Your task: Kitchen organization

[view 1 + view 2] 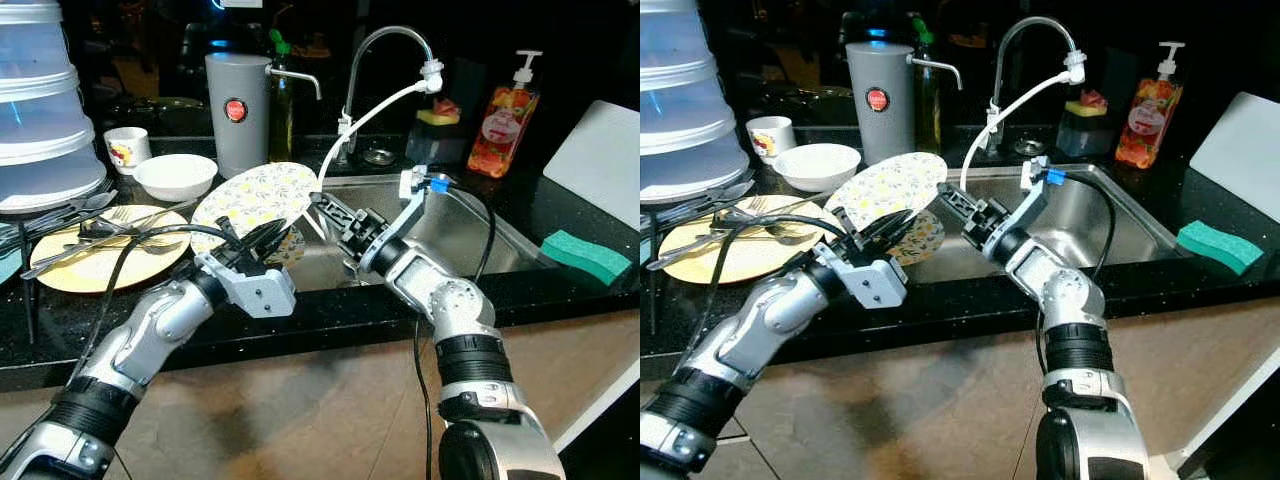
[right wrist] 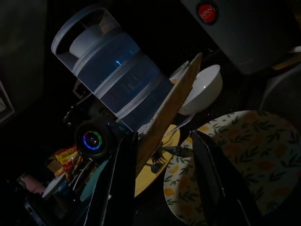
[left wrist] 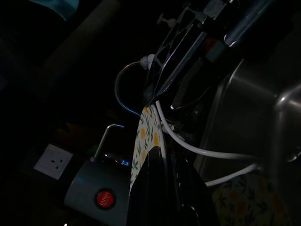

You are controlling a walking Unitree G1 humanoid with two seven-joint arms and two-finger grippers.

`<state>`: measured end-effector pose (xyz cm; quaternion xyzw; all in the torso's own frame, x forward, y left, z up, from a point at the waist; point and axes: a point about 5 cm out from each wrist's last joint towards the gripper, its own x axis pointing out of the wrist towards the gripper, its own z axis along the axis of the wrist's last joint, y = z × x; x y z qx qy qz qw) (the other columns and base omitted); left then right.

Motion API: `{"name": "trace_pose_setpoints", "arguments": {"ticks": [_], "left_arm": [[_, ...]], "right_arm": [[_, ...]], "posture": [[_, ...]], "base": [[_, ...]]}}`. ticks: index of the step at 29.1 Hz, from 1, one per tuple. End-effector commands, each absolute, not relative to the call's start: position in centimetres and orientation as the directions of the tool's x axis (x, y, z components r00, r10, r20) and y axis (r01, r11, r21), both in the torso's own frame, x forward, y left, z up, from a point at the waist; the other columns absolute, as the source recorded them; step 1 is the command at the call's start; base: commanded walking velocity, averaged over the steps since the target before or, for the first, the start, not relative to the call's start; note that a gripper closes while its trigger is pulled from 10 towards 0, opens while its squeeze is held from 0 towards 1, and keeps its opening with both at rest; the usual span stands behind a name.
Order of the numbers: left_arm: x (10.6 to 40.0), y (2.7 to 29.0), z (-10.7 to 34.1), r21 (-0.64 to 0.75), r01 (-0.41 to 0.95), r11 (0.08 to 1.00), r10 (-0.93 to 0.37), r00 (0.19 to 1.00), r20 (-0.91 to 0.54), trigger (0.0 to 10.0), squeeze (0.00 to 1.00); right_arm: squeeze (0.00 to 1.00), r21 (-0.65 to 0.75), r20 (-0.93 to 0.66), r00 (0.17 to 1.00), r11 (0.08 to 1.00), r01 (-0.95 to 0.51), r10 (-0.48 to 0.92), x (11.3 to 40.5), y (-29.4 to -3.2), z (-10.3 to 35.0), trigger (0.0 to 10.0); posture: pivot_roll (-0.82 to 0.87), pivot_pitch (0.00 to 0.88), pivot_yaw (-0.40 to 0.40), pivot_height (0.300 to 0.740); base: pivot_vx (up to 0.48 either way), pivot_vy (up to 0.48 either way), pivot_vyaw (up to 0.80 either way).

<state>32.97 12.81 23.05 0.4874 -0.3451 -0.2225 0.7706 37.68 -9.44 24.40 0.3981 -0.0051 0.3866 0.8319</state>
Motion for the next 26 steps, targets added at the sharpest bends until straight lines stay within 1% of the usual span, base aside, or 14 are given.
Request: {"name": "trace_pose_setpoints", "arguments": {"ticks": [1, 4, 12, 16, 26], "left_arm": [[33.0, 13.3, 24.1, 0.9, -0.038, 0.434, -0.674, 0.649, 0.352, 0.0, 0.0], [32.9, 12.6, 23.8, 0.903, -0.012, 0.429, -0.696, 0.633, 0.339, 0.0, 0.0], [32.9, 12.1, 23.2, 0.909, 0.023, 0.416, -0.712, 0.63, 0.311, 0.0, 0.0], [32.7, 11.7, 22.7, 0.913, 0.049, 0.406, -0.729, 0.619, 0.291, 0.0, 0.0], [32.3, 10.5, 22.3, 0.913, 0.081, 0.399, -0.762, 0.583, 0.281, 0.0, 0.0]], "right_arm": [[0.0, 0.669, 0.31, 0.705, 0.381, -0.638, 0.638, 37.8, -9.6, 24.4, 10.0], [0.0, 0.68, 0.311, 0.7, 0.365, -0.636, 0.642, 37.8, -9.3, 24.4, 10.0], [0.0, 0.713, 0.334, 0.693, 0.31, -0.629, 0.64, 37.7, -9.0, 24.4, 10.0], [0.0, 0.727, 0.33, 0.669, 0.273, -0.63, 0.666, 37.4, -8.7, 24.2, 10.0], [0.0, 0.734, 0.305, 0.638, 0.252, -0.631, 0.707, 37.0, -7.5, 23.8, 10.0]], "posture": [[0.03, 0.0, -0.045, 0.74], [0.03, 0.0, -0.044, 0.74], [0.03, 0.0, -0.042, 0.74], [0.03, 0.0, -0.04, 0.74], [0.02, 0.0, -0.039, 0.74]], "base": [[0.0, 0.0, 0.0], [0.0, 0.0, 0.0], [0.0, 0.0, 0.0], [0.0, 0.0, 0.0], [0.0, 0.0, 0.0]]}}
